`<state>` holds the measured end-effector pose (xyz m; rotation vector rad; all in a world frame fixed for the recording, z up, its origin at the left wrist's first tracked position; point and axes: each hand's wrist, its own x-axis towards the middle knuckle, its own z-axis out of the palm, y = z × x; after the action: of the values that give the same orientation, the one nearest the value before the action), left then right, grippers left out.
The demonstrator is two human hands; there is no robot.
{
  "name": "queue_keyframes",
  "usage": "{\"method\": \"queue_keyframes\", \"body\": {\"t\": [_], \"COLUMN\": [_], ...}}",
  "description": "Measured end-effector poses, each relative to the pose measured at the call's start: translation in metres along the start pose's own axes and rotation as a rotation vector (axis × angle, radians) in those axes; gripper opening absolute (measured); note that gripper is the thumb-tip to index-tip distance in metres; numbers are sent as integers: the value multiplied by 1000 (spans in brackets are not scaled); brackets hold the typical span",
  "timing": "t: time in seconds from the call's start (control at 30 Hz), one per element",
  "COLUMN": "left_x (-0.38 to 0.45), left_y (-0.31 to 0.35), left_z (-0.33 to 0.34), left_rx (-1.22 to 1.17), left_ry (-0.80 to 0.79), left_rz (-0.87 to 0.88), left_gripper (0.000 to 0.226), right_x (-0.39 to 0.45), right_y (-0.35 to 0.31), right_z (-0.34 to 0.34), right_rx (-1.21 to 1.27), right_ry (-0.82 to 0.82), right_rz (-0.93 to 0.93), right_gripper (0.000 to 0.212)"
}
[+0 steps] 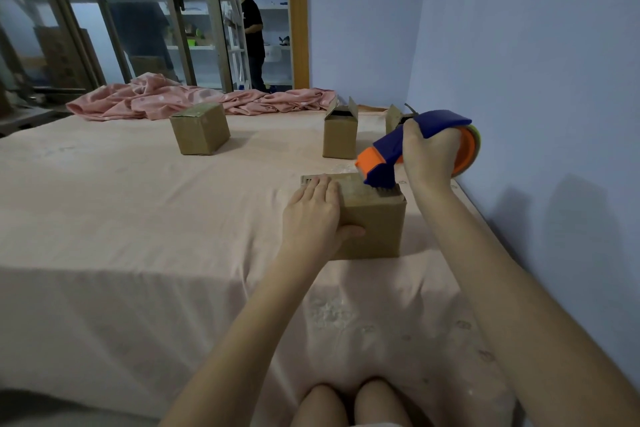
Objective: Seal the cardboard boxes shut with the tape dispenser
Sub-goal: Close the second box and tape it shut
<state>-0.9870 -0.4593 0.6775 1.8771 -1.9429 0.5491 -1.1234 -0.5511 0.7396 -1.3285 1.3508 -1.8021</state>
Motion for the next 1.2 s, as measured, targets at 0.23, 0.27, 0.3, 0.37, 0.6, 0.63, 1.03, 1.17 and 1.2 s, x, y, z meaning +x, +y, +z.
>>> {"method": "queue_keyframes", "body": {"t": [0.23, 0.27, 0.3, 0.37, 0.6, 0.63, 1.03, 1.17, 1.2], "left_x": [0, 1, 2, 4, 11, 15, 18, 18, 18], "left_y": [2, 2, 1, 1, 5, 6, 29, 28, 27], "left_z": [0, 0, 1, 1, -6, -9, 7, 8, 9], "left_rx": [-10, -13, -16, -17, 14, 14, -30, -39, -35], "left_ry": [-12, -12, -15, -26, -86, -109, -101, -85, -80], "left_rz": [4, 3, 1, -4, -3, -11, -41, -41, -42], "left_gripper": [89, 89, 89, 89, 76, 74, 106, 105, 105], "right_x": [-2, -3, -5, -11, -15, -15, -16, -15, -15], "right_y": [-6, -6, -6, -4, -14, -13, -9, -10, -10], "right_z": [-2, -2, -1, -1, 13, 14, 11, 10, 11], "right_rx": [-69, -104, -145, -216, -484, -479, -438, -430, -429], "right_ry": [-16, -21, -28, -45, -111, -109, -99, -96, -93], "right_rz": [-74, -103, -134, -185, -386, -368, -282, -266, -274], "right_gripper": [31, 24, 19, 22, 26, 29, 41, 40, 39]}}
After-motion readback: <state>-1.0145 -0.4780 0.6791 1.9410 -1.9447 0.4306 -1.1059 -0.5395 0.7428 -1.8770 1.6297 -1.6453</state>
